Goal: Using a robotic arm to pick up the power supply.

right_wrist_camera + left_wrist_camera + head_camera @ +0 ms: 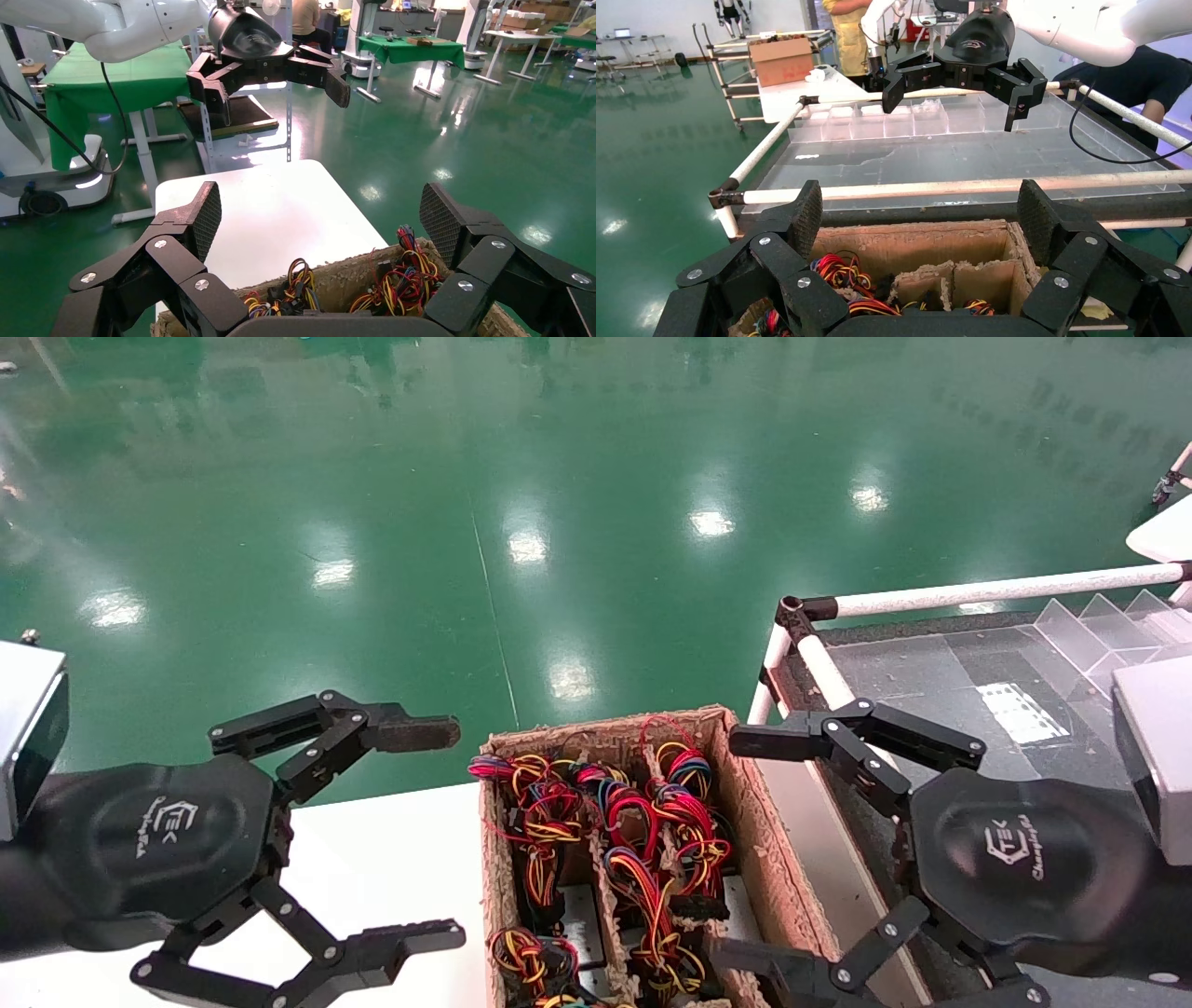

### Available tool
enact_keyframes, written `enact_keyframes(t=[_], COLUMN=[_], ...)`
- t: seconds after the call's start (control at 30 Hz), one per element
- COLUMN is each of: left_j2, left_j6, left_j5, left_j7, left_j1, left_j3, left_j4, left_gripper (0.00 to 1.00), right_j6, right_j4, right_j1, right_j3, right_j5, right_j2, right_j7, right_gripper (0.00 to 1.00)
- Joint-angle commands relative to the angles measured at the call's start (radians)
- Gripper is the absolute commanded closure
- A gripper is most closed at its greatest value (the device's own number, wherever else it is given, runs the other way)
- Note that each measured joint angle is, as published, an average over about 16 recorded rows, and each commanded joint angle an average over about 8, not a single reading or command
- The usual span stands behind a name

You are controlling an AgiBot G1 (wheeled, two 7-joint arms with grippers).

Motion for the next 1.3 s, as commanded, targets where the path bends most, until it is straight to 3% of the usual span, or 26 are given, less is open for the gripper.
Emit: enact_keyframes(t=[0.03,0.33,0.37,0.6,0.63,1.3], left_j2=[0.0,0.0,0.0,0.0,0.0,0.0], left_j6=[0.0,0.0,0.0,0.0,0.0,0.0], left_j5=[0.0,0.0,0.0,0.0,0.0,0.0], left_j7=[0.0,0.0,0.0,0.0,0.0,0.0], left_j1=[0.0,0.0,0.0,0.0,0.0,0.0], left_j3=[0.0,0.0,0.0,0.0,0.0,0.0], left_j4=[0.0,0.0,0.0,0.0,0.0,0.0], left_gripper=[0.0,0.0,0.04,0.92,1.0,1.0], right_j6=[0.0,0.0,0.0,0.0,0.0,0.0], right_j4=[0.0,0.0,0.0,0.0,0.0,0.0], right_j1=[0.0,0.0,0.0,0.0,0.0,0.0], right_j3=[0.0,0.0,0.0,0.0,0.0,0.0], right_j5=[0.0,0.0,0.0,0.0,0.0,0.0], right_j2=[0.0,0.0,0.0,0.0,0.0,0.0], right_j7=[0.0,0.0,0.0,0.0,0.0,0.0], right_gripper=[0.0,0.0,0.0,0.0,0.0,0.0])
